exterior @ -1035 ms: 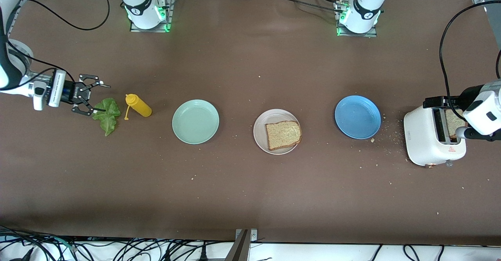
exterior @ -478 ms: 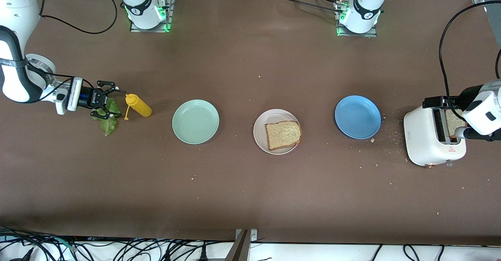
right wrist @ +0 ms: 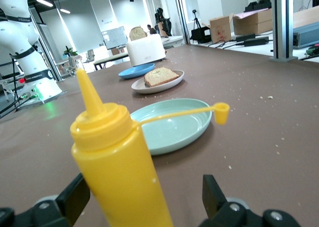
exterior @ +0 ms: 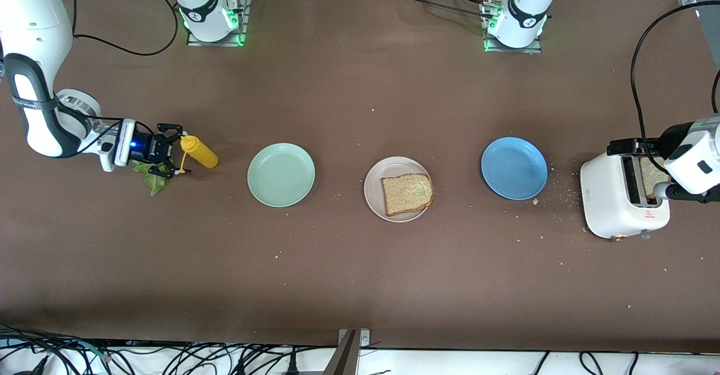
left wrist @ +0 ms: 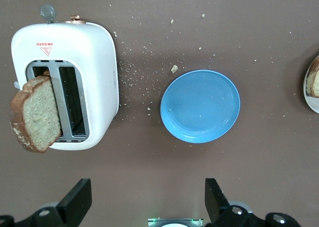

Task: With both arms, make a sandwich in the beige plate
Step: 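Grasp the yellow mustard bottle with the right gripper and lift it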

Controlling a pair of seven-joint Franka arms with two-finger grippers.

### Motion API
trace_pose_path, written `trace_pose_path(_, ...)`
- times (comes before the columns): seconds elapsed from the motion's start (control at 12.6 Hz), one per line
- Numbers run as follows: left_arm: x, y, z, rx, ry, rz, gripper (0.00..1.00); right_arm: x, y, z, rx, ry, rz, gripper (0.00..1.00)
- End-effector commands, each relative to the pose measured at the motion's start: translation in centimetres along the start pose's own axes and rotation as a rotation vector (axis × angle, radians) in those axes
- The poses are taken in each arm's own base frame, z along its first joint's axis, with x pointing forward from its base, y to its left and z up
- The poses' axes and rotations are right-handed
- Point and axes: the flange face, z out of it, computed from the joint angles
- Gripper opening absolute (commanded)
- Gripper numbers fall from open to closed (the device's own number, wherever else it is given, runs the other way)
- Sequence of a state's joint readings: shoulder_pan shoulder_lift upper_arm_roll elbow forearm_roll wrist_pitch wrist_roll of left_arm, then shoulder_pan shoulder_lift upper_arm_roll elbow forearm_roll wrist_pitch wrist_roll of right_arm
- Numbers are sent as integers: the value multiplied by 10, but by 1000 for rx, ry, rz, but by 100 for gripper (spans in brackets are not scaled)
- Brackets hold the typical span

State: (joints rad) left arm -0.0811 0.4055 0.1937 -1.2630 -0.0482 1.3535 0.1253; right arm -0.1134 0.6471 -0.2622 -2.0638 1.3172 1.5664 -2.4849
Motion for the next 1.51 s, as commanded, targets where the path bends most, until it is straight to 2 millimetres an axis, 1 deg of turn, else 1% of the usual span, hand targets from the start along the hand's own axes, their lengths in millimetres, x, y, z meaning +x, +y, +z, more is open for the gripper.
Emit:
trace_pose_path(0.0,0,1,-5,30,2,-8,100,-3,7,14,-7,46,-13,93)
trace_pose_path(0.08,0,2,-5,30,2,-6,100,-4,8,19,-11,52,-14,69)
trace_pose_path(0.16,0,2,-5,30,2,-6,100,-2,10,20,-23,47,-46,26)
trace_pose_path(0.24,0,2,-5,30,2,-6,100,-2,11,21,-32,47,-56,4)
trace_pose_path(0.32,0,2,-5,31,1,-7,100,0,13,23,-35,42,-61,0)
trace_pose_path(0.4,0,2,-5,31,1,-8,100,5,15,24,-42,29,-69,0)
trace_pose_path(0.48,0,4,-5,30,2,-5,100,16,20,26,-52,6,-79,0)
trace_pose_path(0.56,0,4,-5,30,2,-5,100,32,27,21,-85,-33,-85,0)
trace_pose_path(0.64,0,4,-5,30,2,-5,100,54,35,18,-113,-78,-81,0)
trace_pose_path(0.72,0,4,-5,30,2,-5,100,79,43,21,-134,-115,-68,0)
trace_pose_path(0.88,0,5,-5,32,1,-5,100,139,56,33,-180,-239,-54,0)
trace_pose_path(0.96,0,5,-5,32,1,-5,100,166,61,41,-199,-293,-47,0)
trace_pose_path(1.11,0,5,-5,32,1,-5,100,215,66,66,-224,-385,-22,0)
trace_pose_path(1.27,0,6,-5,33,1,-4,100,264,64,96,-258,-486,-4,0)
trace_pose_path(1.43,0,5,-4,33,0,-5,100,313,59,134,-301,-614,8,0)
